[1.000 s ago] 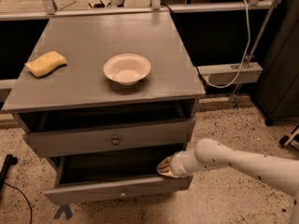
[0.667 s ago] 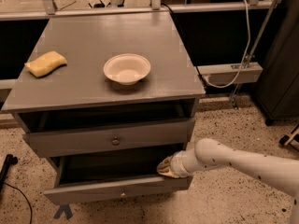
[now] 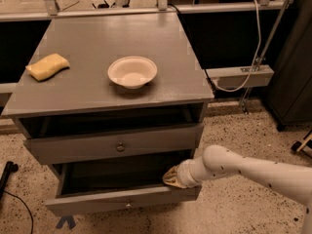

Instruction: Open middle drawer

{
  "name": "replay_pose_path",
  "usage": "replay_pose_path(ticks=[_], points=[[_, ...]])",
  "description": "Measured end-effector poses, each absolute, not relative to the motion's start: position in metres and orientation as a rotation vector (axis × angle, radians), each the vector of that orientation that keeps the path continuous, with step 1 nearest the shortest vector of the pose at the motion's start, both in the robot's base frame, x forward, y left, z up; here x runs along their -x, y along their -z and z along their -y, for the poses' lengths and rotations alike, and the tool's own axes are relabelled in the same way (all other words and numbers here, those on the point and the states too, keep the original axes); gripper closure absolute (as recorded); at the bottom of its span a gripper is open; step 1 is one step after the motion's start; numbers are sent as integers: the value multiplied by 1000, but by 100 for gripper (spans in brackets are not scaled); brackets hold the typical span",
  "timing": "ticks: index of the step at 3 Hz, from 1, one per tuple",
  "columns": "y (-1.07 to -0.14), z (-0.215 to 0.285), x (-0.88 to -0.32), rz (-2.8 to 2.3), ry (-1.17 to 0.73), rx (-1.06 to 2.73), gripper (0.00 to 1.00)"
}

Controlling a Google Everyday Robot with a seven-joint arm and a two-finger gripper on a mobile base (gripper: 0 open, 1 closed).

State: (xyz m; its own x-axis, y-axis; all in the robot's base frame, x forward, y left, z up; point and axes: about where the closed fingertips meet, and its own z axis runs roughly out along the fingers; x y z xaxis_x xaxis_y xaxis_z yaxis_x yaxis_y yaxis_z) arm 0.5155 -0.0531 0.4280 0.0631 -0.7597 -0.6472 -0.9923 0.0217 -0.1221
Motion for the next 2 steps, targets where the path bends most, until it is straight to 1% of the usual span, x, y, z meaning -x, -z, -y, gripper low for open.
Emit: replay_pose_path(ticks=[2], points=[[-431,53,-515,-1747,-539,1788,100]])
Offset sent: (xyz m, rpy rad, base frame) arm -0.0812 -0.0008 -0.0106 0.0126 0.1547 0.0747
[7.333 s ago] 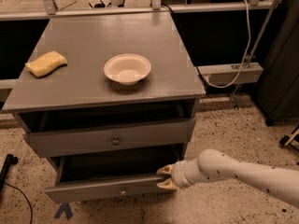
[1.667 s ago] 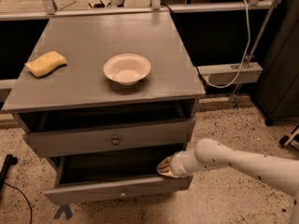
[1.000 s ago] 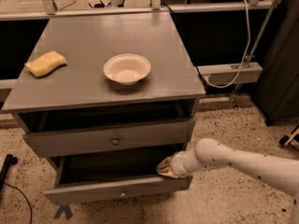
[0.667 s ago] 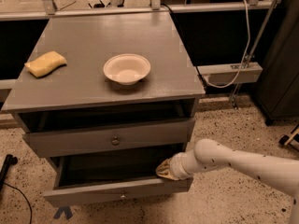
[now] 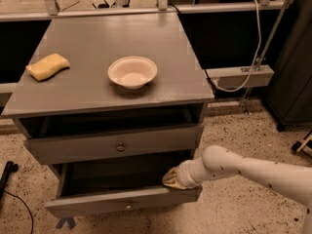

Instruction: Open middle drawer

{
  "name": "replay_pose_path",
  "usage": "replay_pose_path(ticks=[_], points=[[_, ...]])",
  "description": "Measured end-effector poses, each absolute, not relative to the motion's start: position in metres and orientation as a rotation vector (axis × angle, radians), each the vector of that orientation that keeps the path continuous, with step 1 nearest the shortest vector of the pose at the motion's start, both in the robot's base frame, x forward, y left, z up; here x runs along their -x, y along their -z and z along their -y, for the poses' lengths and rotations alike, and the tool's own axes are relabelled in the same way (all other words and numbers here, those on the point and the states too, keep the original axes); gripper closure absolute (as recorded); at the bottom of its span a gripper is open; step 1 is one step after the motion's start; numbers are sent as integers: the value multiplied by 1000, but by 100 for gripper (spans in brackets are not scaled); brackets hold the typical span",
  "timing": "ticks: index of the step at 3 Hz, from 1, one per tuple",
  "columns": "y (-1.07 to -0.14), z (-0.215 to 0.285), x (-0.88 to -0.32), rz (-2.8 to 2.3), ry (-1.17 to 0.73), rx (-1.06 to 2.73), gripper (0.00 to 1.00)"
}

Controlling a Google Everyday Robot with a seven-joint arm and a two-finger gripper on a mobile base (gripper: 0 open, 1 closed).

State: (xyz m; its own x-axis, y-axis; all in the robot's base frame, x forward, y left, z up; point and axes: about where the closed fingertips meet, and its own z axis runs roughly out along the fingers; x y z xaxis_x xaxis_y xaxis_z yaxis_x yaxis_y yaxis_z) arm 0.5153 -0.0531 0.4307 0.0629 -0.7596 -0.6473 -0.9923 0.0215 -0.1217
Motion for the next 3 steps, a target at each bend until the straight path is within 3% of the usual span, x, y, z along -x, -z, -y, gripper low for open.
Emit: replay_pose_path(ticks=[3], points=[[-432,54,-480,-1759,-603,1795,100]])
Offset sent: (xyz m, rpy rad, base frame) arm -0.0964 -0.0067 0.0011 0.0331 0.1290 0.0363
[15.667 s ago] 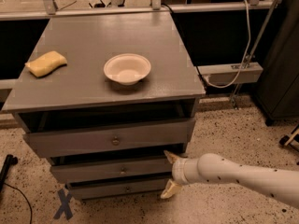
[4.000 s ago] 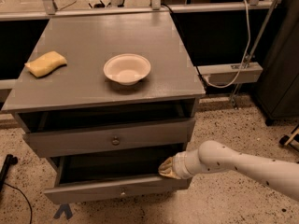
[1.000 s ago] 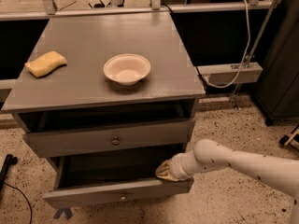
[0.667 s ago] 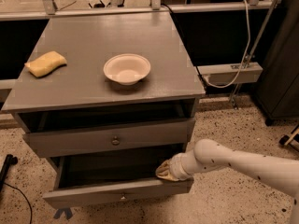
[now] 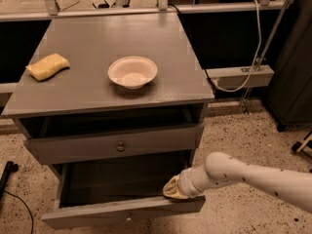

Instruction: Open middle drawer

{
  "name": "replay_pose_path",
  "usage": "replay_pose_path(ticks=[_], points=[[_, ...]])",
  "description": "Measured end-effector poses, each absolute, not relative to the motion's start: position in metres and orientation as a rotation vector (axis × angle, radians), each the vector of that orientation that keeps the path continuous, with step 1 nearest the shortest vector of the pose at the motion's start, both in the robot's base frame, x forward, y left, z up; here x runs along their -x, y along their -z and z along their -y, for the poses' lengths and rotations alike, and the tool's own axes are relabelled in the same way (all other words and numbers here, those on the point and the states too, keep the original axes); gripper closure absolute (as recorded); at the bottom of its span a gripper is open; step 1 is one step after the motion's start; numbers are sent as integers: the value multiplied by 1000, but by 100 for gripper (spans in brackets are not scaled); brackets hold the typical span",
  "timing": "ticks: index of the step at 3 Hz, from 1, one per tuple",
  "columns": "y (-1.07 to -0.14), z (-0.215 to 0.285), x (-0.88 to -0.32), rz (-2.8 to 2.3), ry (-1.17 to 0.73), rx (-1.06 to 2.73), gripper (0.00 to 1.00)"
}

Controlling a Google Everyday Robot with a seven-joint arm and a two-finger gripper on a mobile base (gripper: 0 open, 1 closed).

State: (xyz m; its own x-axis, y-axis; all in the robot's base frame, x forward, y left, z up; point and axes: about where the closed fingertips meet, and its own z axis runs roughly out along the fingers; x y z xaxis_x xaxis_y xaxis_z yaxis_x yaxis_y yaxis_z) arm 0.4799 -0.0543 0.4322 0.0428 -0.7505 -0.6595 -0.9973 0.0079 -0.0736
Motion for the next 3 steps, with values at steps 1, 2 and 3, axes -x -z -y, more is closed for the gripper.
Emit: replay_pose_path(ticks=[1,2,3], points=[[-432,54,-480,-1759,-603,1795,100],[-439,52,-473,-1732,-601,1799,100],[-445,49,-471,-1702,-591,1805,100]])
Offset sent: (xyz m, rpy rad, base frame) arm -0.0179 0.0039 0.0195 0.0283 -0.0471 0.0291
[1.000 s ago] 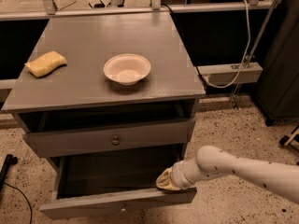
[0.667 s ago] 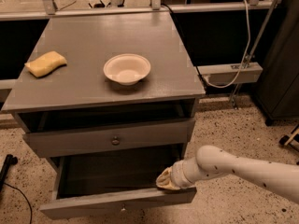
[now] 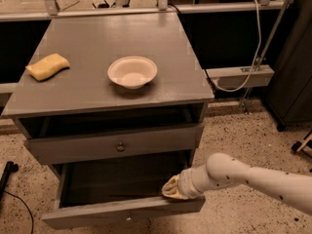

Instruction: Open middle drawer

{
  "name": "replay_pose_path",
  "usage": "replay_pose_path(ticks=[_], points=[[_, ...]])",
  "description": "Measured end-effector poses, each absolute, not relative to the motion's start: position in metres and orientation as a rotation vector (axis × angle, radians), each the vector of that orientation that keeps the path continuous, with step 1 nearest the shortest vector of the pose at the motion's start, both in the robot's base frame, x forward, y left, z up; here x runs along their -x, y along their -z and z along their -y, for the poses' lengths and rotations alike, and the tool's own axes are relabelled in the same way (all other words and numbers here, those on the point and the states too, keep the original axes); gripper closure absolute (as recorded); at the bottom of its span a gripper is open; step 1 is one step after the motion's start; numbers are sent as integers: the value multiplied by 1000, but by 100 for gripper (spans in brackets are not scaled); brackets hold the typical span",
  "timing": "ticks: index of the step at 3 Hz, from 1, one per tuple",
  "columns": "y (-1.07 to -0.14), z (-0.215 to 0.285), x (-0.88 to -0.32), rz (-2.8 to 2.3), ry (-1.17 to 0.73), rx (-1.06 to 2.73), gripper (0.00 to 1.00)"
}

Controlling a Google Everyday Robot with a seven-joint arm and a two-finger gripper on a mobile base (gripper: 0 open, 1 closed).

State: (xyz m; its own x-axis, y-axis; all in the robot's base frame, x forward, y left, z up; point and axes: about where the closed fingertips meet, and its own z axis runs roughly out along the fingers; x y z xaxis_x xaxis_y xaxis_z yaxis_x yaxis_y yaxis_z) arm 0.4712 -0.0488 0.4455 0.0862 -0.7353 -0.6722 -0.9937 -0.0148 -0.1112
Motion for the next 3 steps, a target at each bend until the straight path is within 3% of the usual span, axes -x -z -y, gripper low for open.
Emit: replay_pose_path(ticks=[3], points=[[-439,41,-492,-1689,-567,1836,100]])
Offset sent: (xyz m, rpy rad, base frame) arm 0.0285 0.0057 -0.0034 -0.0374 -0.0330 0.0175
